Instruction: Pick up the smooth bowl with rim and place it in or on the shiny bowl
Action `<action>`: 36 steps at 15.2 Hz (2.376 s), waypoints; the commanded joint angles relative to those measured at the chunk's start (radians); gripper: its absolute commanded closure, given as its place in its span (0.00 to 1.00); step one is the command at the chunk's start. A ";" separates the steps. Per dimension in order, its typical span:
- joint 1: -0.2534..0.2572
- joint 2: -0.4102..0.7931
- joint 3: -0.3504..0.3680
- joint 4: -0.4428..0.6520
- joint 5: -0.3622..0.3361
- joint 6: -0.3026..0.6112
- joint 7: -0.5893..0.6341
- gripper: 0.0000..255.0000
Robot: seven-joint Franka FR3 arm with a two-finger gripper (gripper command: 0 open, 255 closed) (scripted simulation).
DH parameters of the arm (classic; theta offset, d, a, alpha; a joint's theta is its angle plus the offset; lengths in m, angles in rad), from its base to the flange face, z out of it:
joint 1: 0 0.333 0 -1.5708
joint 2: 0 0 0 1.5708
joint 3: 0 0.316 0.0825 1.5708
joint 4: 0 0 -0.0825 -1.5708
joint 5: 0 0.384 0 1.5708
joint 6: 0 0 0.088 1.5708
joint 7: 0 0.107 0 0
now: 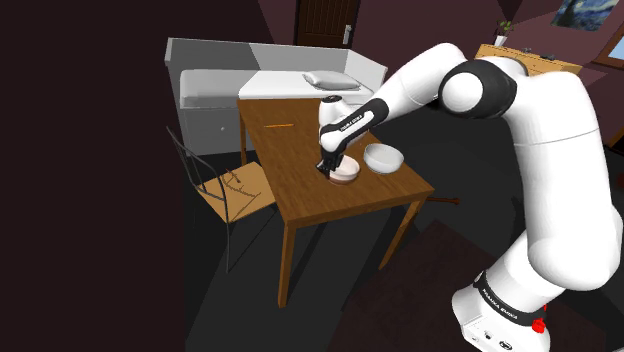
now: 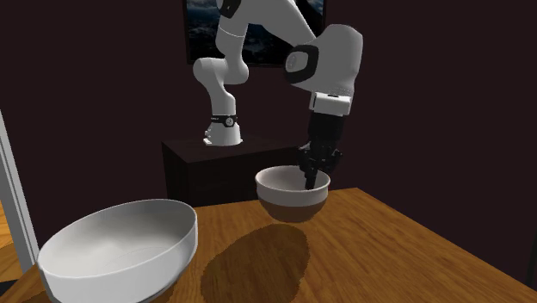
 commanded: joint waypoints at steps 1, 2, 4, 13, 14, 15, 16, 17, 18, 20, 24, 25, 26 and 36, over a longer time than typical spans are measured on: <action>-0.001 -0.020 0.001 -0.002 0.002 -0.017 -0.005 1.00; -0.001 -0.030 0.002 -0.004 0.003 -0.026 -0.006 1.00; -0.001 -0.050 0.003 -0.007 0.004 -0.043 -0.010 1.00; -0.003 -0.132 0.007 -0.007 0.012 -0.123 -0.027 1.00; -0.003 -0.140 0.008 -0.006 0.013 -0.133 -0.029 1.00; -0.003 -0.149 0.008 -0.005 0.014 -0.142 -0.031 1.00; -0.003 -0.157 0.008 -0.003 0.015 -0.152 -0.032 1.00; -0.003 -0.165 0.009 -0.001 0.016 -0.161 -0.034 1.00; -0.003 -0.173 0.009 0.001 0.017 -0.171 -0.036 1.00; -0.003 -0.188 0.010 0.005 0.019 -0.191 -0.040 1.00; -0.034 -0.201 0.001 0.006 0.024 -0.198 -0.084 1.00; -0.050 -0.202 -0.004 0.006 0.026 -0.195 -0.105 1.00; -0.066 -0.201 -0.009 0.007 0.028 -0.192 -0.126 1.00; -0.226 -0.152 -0.051 0.091 0.058 -0.190 -0.340 1.00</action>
